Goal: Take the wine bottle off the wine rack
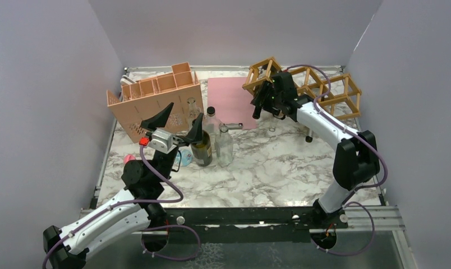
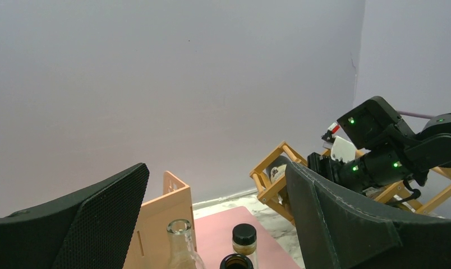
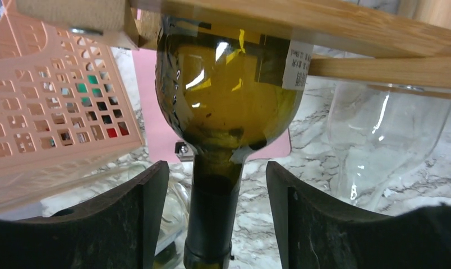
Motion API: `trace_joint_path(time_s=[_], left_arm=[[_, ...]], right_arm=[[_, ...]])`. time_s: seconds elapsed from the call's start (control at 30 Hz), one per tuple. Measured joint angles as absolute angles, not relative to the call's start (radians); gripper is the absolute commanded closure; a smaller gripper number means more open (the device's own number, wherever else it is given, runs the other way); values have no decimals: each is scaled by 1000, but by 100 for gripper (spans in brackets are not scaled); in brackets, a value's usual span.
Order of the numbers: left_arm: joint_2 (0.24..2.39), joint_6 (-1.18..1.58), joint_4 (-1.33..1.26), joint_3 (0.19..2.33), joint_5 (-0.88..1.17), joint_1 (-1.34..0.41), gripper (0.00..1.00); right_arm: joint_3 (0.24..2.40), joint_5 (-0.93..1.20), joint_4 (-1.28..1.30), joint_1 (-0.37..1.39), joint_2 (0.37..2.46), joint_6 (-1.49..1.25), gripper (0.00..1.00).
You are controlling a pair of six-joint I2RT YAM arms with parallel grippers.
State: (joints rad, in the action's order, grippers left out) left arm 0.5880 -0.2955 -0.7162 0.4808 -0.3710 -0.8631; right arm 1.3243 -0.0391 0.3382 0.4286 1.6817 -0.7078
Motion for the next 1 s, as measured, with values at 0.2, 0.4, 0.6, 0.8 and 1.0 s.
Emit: trace_joint_path(time_s=[0.2,0.4,0.6,0.8,1.0], left_arm=[[585,-295,-717,481,-371,-863,1],[585,-296,-717,481,-371,-863,1],[593,-296,-717,481,-369,-863,1],[601,-296,-717,481,-368,-863,1],[601,-296,-716,481,-367,-863,1]], right_arm=[[1324,-36,296,428,1718,-752,36],[1301,-35,251,428,1728,-789,47],[1240,-31,187,428,1728,-813,62],[1213,-32,161,430,1712,-807,69],[1138,-21,173,416,1622,-773,74]])
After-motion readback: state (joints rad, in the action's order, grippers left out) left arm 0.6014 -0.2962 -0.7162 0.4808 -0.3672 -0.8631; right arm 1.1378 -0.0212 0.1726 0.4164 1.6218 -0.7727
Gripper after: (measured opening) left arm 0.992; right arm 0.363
